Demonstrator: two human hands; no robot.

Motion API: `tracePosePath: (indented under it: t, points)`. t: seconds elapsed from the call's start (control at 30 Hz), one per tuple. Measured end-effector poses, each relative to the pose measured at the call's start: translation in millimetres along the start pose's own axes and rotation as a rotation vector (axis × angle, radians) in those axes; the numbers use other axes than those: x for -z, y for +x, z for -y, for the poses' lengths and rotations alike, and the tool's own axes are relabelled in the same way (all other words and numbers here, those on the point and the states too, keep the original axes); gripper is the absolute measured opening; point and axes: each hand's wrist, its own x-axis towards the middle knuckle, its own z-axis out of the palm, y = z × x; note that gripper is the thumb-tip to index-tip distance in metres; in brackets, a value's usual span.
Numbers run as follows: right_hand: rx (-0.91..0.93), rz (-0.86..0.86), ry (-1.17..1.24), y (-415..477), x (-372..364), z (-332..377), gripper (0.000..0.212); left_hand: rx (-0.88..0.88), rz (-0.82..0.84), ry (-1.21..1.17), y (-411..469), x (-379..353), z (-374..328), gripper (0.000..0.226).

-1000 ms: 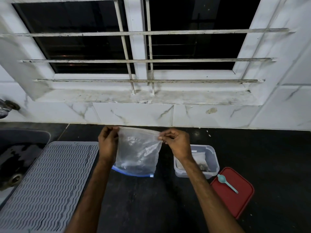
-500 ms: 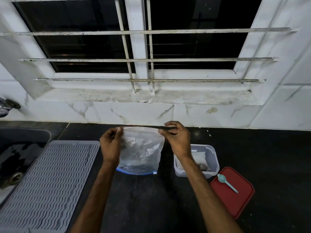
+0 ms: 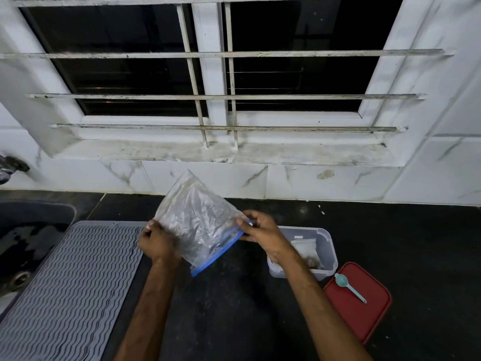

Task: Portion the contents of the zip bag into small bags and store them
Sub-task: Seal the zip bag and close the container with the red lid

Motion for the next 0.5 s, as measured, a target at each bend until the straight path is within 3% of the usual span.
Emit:
tracePosePath:
  t: [0.17,0.27,0.33,0.43,0.5]
  points:
    - [0.127,-0.213,-0.033,7,-3,-6,0.015,0.019,0.025,-0.076,1,12,4,0.010]
    - [0.228,-0.224,-0.312,12,4,-9,0.016,-0.319,0.032,0.090,-12,17,-14,0.028]
    - [0.283,-0.165,-0.438,13,1,-5,0.014,-0.557,0.233,0.223,-21,10,-29,0.038]
    - [0.326,-0.093,-0.407,13,-10,-1,0.009,-0.572,0.611,0.491,-29,-5,-37,0.064]
    - [0.323,-0.091,-0.290,11,-13,1,0.009,-0.506,0.680,0.710,-28,-8,-29,0.079]
